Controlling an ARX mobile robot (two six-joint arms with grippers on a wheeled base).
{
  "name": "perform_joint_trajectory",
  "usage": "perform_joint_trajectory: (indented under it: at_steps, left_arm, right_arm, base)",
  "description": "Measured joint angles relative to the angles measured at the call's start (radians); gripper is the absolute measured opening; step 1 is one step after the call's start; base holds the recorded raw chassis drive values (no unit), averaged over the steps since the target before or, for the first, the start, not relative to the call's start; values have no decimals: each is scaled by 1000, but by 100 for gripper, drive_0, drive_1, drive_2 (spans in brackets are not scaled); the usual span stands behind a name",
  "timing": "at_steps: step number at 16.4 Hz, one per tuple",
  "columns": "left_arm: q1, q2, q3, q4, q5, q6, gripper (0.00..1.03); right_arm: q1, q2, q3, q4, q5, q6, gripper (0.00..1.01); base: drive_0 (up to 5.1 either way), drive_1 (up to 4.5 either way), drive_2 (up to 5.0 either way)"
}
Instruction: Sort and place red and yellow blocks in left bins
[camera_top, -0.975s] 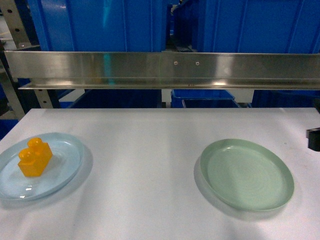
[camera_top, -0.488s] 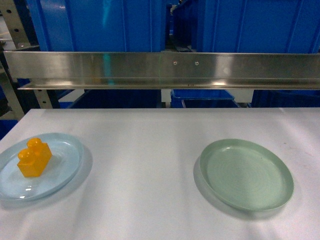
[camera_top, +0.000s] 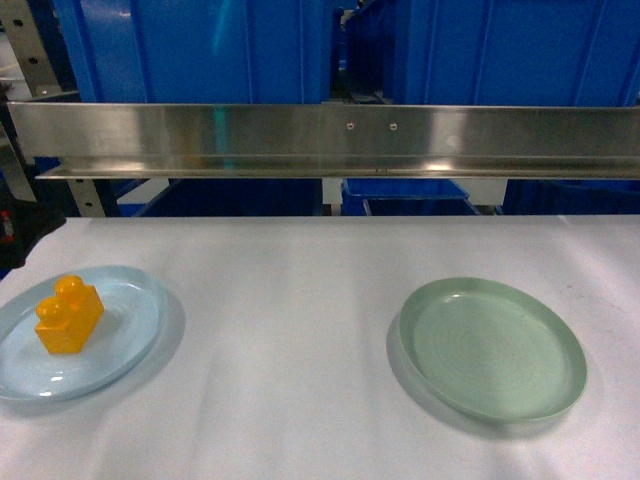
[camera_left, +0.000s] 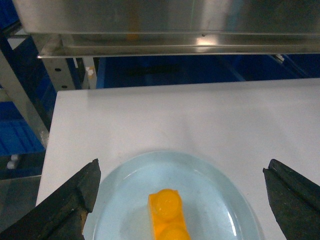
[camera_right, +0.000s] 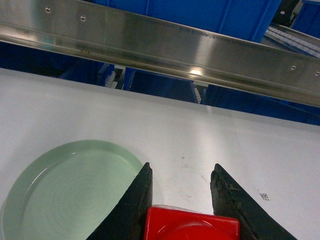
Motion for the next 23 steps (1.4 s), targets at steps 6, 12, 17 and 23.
perform_joint_trajectory:
  at_steps: [6,12,17,23]
  left_arm:
    - [-73,128,27,11,-122,0,98]
    - [-169,235,43,54,-235,-16,98]
    - [-166,270,39,90,-296,-30,98]
    - [-179,332,30,114,-337,-66,98]
  right_arm:
    - [0,0,0,0,0,0,29]
    - [0,0,0,0,0,-3,29]
    - [0,0,0,0,0,-3,29]
    - [0,0,0,0,0,-3,29]
  base:
    - [0,0,0]
    - [0,0,0]
    - [0,0,0]
    - [0,0,0]
